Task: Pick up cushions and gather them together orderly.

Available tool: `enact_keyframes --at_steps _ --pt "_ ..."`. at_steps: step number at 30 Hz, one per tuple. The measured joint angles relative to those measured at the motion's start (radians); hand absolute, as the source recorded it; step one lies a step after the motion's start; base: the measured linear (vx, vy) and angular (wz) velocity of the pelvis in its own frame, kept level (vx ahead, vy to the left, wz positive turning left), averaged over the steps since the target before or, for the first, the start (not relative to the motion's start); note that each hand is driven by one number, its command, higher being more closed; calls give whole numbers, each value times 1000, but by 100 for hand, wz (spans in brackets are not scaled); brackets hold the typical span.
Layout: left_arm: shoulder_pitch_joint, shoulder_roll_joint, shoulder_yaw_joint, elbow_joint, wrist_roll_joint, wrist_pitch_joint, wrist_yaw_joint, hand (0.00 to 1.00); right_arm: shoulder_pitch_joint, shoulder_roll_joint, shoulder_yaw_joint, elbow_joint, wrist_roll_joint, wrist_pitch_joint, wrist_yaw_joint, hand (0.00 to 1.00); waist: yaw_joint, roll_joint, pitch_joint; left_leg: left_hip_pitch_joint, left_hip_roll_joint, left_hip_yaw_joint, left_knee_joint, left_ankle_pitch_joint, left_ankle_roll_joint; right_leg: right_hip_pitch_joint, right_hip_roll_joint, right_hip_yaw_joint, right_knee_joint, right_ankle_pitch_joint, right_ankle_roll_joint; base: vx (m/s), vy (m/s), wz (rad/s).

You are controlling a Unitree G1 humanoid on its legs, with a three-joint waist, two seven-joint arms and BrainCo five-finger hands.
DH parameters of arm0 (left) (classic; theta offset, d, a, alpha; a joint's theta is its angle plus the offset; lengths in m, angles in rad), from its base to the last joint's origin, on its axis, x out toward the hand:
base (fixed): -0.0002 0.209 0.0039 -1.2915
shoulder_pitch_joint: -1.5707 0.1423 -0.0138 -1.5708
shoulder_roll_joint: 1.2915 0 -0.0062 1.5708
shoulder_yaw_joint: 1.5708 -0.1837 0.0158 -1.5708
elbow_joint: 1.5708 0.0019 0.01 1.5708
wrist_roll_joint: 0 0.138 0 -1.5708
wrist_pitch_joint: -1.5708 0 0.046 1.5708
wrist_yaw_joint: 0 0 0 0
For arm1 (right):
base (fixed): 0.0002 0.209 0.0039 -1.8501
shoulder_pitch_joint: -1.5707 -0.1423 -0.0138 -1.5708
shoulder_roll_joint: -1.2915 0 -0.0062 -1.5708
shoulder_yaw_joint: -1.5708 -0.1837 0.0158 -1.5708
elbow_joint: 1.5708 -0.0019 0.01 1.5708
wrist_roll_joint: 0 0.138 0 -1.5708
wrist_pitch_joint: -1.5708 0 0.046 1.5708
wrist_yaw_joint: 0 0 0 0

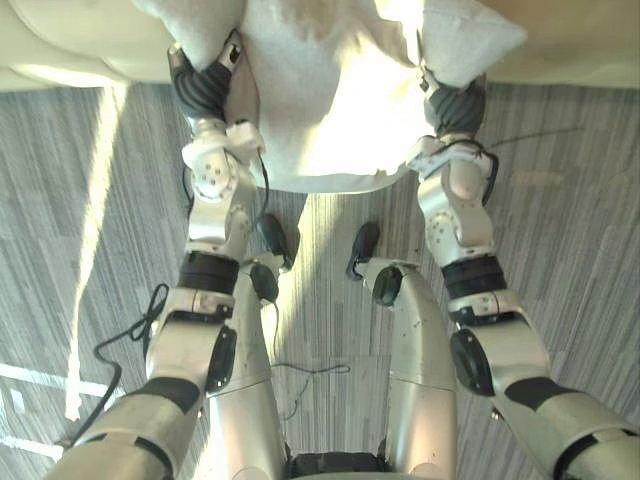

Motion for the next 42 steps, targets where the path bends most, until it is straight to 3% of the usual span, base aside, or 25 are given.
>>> enact_keyframes --at_steps 3,4,5,10,13,17,22,26,27,28,29,32,33,34,35,36,37,38,39,40,42 --pt "115 -49 -28 -105 -2 -20 2 100 100 18 17 -96 -3 -15 -5 100 0 1 -16 138 -15 0 -74 14 -10 141 2 -19 -66 3 -3 29 -48 11" --pt "209 -77 -51 -159 -3 -43 3 100 185 34 26 -156 -23 -32 -5 100 1 -1 -55 206 -23 -1 -112 9 -20 209 4 -23 -100 -1 1 117 -54 9" --pt "306 -96 -71 -210 -9 -53 3 100 273 46 47 -214 -46 -41 -6 100 2 -1 -146 217 -31 1 -141 13 -26 219 7 -25 -126 -1 3 144 -46 9" --pt "597 -126 -95 -363 -81 -79 -9 100 528 57 167 -399 -126 -55 -2 100 6 0 -192 503 -48 22 -256 5 -44 508 18 -53 -254 -5 20 229 -26 -1" --pt "777 -123 -123 -421 -119 -89 -33 100 696 58 229 -470 -170 -54 20 100 10 -5 -275 639 -60 30 -353 6 -56 644 35 -60 -355 -1 33 176 -2 -1" --pt "927 -107 -157 -433 -137 -97 -67 100 797 51 254 -468 -233 -56 59 100 5 -3 -362 781 -99 35 -517 47 -73 766 48 -60 -481 23 49 152 -6 -1" --pt "995 -80 -206 -432 -137 -84 -71 100 812 14 254 -399 -242 -56 81 100 -5 -1 -392 897 -103 41 -599 63 -76 895 78 -58 -596 62 51 139 1 -7" --pt "1013 -63 -229 -422 -137 -72 -82 100 820 -6 254 -394 -242 -54 85 100 -8 -1 -414 906 -100 23 -546 47 -74 947 80 -56 -634 65 55 81 5 -2" --pt "1019 -58 -230 -404 -137 -72 -93 100 820 -15 259 -377 -242 -54 85 100 -5 0 -412 862 -77 19 -380 24 -62 987 84 -53 -643 59 55 36 17 -7" --pt "1021 -55 -231 -398 -137 -71 -93 100 820 -22 263 -372 -242 -54 86 100 -5 1 -412 842 -66 17 -313 24 -61 999 85 -50 -645 56 56 43 74 -17" --pt "1030 -53 -233 -391 -137 -69 -95 100 819 -43 274 -364 -242 -53 87 100 -2 15 -411 802 -30 11 -170 26 -61 1023 92 -44 -643 41 55 10 64 -18" --pt "1058 -51 -233 -389 -137 -68 -105 100 820 -67 294 -365 -242 -47 88 100 -2 37 -427 729 1 -1 -18 46 -73 1038 91 -6 -634 4 41 28 122 -19" --pt "1062 -52 -234 -389 -137 -68 -110 100 820 -67 293 -365 -242 -45 88 100 -1 37 -429 721 -4 -4 -25 37 -82 1037 90 0 -638 5 41 153 128 -16" --pt "1069 -53 -239 -389 -137 -65 -116 100 819 -67 291 -365 -242 -44 88 100 0 39 -430 716 -26 -13 -92 -12 -91 1037 81 14 -644 4 41 152 124 -16" --pt "1079 -53 -242 -389 -137 -55 -118 100 819 -67 290 -365 -245 -39 88 100 -1 41 -433 703 -66 -37 -193 -39 -90 1043 67 15 -660 2 45 193 160 -14" --pt "1081 -53 -242 -389 -137 -49 -119 100 818 -67 289 -365 -247 -36 88 100 0 42 -434 699 -81 -42 -239 -38 -90 1047 60 15 -667 1 47 217 168 -6" --pt "1086 -53 -245 -389 -137 -38 -120 100 818 -68 289 -363 -258 -32 88 100 0 41 -436 693 -117 -54 -378 -14 -98 1064 47 16 -693 1 57 279 203 -13" --pt "1093 -54 -247 -389 -136 -33 -121 100 818 -74 288 -363 -270 -30 88 100 4 56 -448 712 -139 -63 -552 62 -97 1079 44 21 -714 2 99 314 224 -24" --pt "1097 -52 -247 -389 -136 -31 -122 100 818 -75 288 -361 -273 -28 88 100 12 57 -450 722 -141 -62 -566 129 -86 1084 44 31 -715 -1 115 376 235 -41" --pt "1111 -40 -248 -389 -136 -29 -124 100 828 -63 289 -353 -274 -14 88 100 27 18 -468 733 -173 -31 -553 153 -18 1094 4 60 -711 5 143 435 212 -26" --pt "1110 -44 -252 -389 -136 -26 -127 100 834 -66 285 -353 -276 -10 88 100 25 7 -474 713 -188 -24 -483 93 13 1085 -20 70 -665 6 148 440 203 -5"
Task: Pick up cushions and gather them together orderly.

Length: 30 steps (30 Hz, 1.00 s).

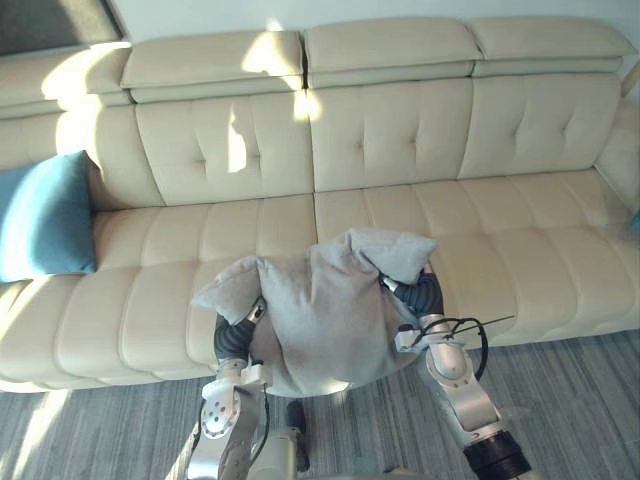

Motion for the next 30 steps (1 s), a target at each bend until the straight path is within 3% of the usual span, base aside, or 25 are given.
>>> enact_keyframes --at_steps 2,4,6,8,11,12,13,14,15,16,18,22,29,30 --pt "1 15 -1 0 0 16 -4 100 0 4 0 8 -12 5 2 100 3 -10 -2 48 -23 27 19 -58 27 -94 -52 39 258 3 18 392 214 -14" --pt "3 24 -1 1 1 24 -5 100 -2 8 0 32 -32 5 8 100 2 -10 -1 108 -36 37 -7 -76 41 -164 -79 67 460 28 26 305 146 -12" --pt "14 49 -1 0 5 23 -6 100 -4 25 0 81 -38 7 26 100 3 -8 0 220 -31 46 -61 -87 40 -241 -79 52 695 4 -4 316 84 -24" --pt "13 52 10 -1 21 19 -9 100 -6 36 0 100 -38 8 32 100 2 -7 0 281 -18 47 -108 -95 28 -287 -70 6 714 -20 -28 207 -5 -17" --pt "15 52 21 -1 20 18 -17 100 -7 41 0 105 -38 8 39 100 -4 -8 -1 312 13 46 -129 -108 3 -354 14 15 411 -20 -30 162 -126 -3" --pt "18 52 21 -1 20 19 -17 100 -6 42 1 105 -39 9 39 100 -11 -22 -8 316 9 41 -128 -110 -10 -339 52 54 234 41 -38 169 -185 23" --pt "20 53 21 -1 20 20 -21 100 -1 42 1 102 -38 9 39 100 -18 -40 -12 322 -9 22 -125 -121 -28 -322 59 84 131 159 -66 175 -194 39" --pt "17 45 20 11 21 22 -29 100 2 35 0 106 -38 9 40 100 -25 -49 -14 326 -25 3 -118 -136 -48 -311 48 86 108 177 -49 148 -142 27" --pt "16 34 20 20 20 26 -30 100 1 29 -2 110 -37 11 40 100 -24 -34 -14 328 -15 -2 -111 -141 -53 -303 57 78 102 182 -54 192 -160 19" --pt "33 2 19 21 21 30 -48 100 15 12 -5 103 -35 14 40 100 -24 7 -24 321 35 -25 -100 -158 -77 -247 101 52 6 210 -63 143 -94 2" --pt "34 0 19 21 25 30 -55 100 21 4 -6 102 -33 14 41 100 -23 18 -28 322 56 -39 -111 -158 -80 -204 127 28 -68 234 -74 139 -109 17" --pt "33 -17 18 20 39 33 -67 100 43 5 -39 51 -26 14 70 100 -20 22 -34 340 73 -74 -165 -134 -109 -145 159 -6 -171 266 -89 114 -58 24" --pt "0 -31 29 -6 75 32 -67 100 32 14 -66 26 8 13 76 100 -14 37 -57 355 48 -119 -247 -88 -106 -83 151 -38 -297 316 -80 29 7 21" --pt "-129 -26 87 -8 118 18 1 100 -106 54 -66 48 18 12 64 100 2 45 -54 300 42 -120 -274 -53 -109 -146 149 -39 -300 340 -93 -144 -44 9"
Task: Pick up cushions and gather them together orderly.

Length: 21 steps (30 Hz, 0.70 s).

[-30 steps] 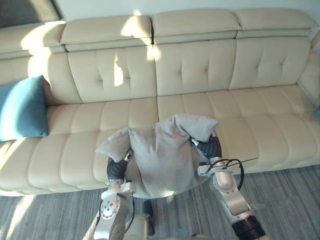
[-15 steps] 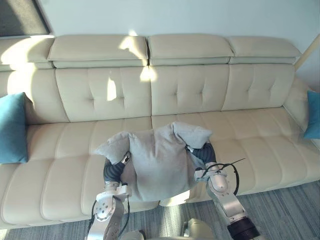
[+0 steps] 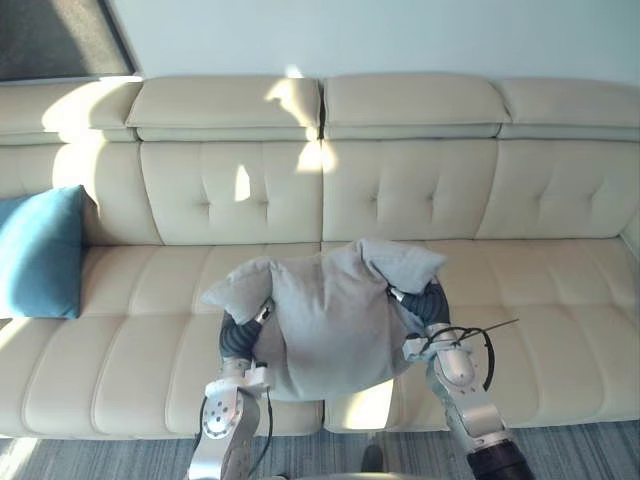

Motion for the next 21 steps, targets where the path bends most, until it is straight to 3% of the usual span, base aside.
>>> enact_keyframes --at_steps 3,5,8,10,13,15,21 --pt "-81 14 7 0 19 -6 45 100 -98 -2 -1 38 33 -4 -21 100 8 3 10 -32 3 0 -5 21 -7 -38 0 1 0 18 -10 -125 -46 2" --pt "-153 28 27 14 21 -17 59 100 -166 0 -13 49 35 -7 -29 100 20 5 68 -39 9 0 -5 24 -8 -35 3 -3 0 23 -14 -127 -33 2" --pt "-490 99 54 175 34 -29 138 100 -477 -1 -66 215 44 -23 -84 100 23 -13 125 -234 2 -8 50 62 -10 -208 -10 -2 0 80 -27 -271 -28 12" --pt "-632 129 66 257 44 -27 177 100 -610 -2 -94 290 56 -22 -112 100 25 -11 190 -249 1 -8 22 99 -15 -237 -12 -7 0 100 -36 -171 -33 5" --pt "-819 161 66 371 64 -27 230 100 -742 -6 -150 361 64 -22 -154 100 24 -9 206 -318 2 -24 20 129 -25 -301 -10 -24 0 118 -47 -94 -6 12" --pt "-980 198 69 461 75 -27 259 100 -879 -12 -185 417 63 -27 -196 100 21 -8 254 -344 2 -26 20 142 -29 -327 -7 -25 0 129 -48 -89 39 2" --pt "-1324 273 100 663 118 -27 278 100 -1186 -53 -239 557 64 -54 -283 100 8 6 330 -429 -9 -36 -19 191 -24 -428 -20 -20 0 163 -46 -71 71 3"
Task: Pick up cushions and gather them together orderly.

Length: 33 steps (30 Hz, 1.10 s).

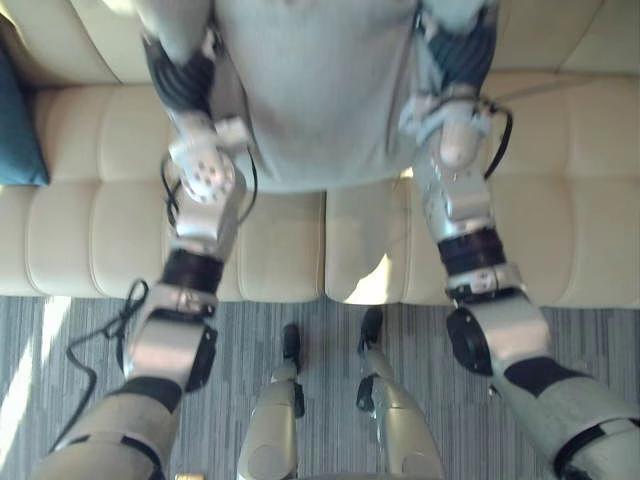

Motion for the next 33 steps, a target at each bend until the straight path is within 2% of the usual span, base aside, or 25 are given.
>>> enact_keyframes --at_steps 3,4,7,12,13,14,15,20,23,27,30,33 --pt "-111 20 0 66 -1 0 -3 100 -95 -26 -4 48 1 -6 -7 100 -6 4 27 -29 -13 -7 -30 26 5 -40 -11 -1 0 10 3 -54 93 11" --pt "-149 35 0 88 -1 -1 -5 100 -138 -32 -4 68 1 -5 -11 100 -9 5 50 -39 -16 -6 -31 28 8 -52 -14 4 0 19 14 -48 108 4" --pt "-196 51 0 101 0 -1 -9 100 -197 -41 -5 96 15 -14 -20 100 -11 5 67 -91 -25 -7 -33 36 16 -105 -23 24 0 40 41 -26 109 4" --pt "-264 64 0 163 -1 -1 -23 100 -230 -43 -7 108 44 -14 -31 100 -13 5 94 -162 -43 -15 -34 44 26 -173 -41 29 0 50 41 -1 111 10" --pt "-283 68 2 169 -1 -1 -23 100 -248 -44 -10 108 48 -22 -31 100 -13 5 119 -165 -49 -15 -34 45 27 -175 -47 30 0 51 40 2 106 7" --pt "-292 68 3 169 -1 -10 -23 0 -260 -44 -17 108 48 -37 -31 100 -13 5 123 -180 -53 -16 -34 45 27 -188 -52 30 0 51 40 4 128 8" --pt "-302 68 6 169 -1 -17 -24 0 -269 -46 -24 106 48 -46 -31 0 -13 5 125 -186 -56 -16 -34 46 29 -194 -55 30 0 51 40 8 106 9" --pt "-333 68 58 169 -1 -22 -35 0 -280 -65 -48 75 47 -76 -38 0 -13 5 125 -223 -70 -17 -38 48 31 -230 -69 31 0 53 39 5 93 6" --pt "-333 68 86 157 -5 -36 -60 0 -276 -92 -47 10 47 -78 -32 0 -11 5 125 -253 -69 -15 -50 58 35 -261 -70 29 0 53 39 -1 56 7" --pt "-330 71 121 156 -54 -37 -97 0 -258 -131 -41 8 58 -71 6 0 -8 5 125 -257 -66 -12 -50 59 34 -267 -68 29 0 53 39 0 0 0" --pt "-292 80 147 135 -115 -36 -144 0 -220 -208 -25 2 126 -57 58 0 -5 5 125 -244 -66 -5 -50 58 34 -254 -68 30 1 53 39 -6 24 -4" --pt "-150 122 171 86 -175 -35 -184 0 -94 -305 -5 -59 180 -33 103 0 -5 4 125 -190 -57 11 -49 57 34 -218 -63 29 28 52 40 -6 32 -14"
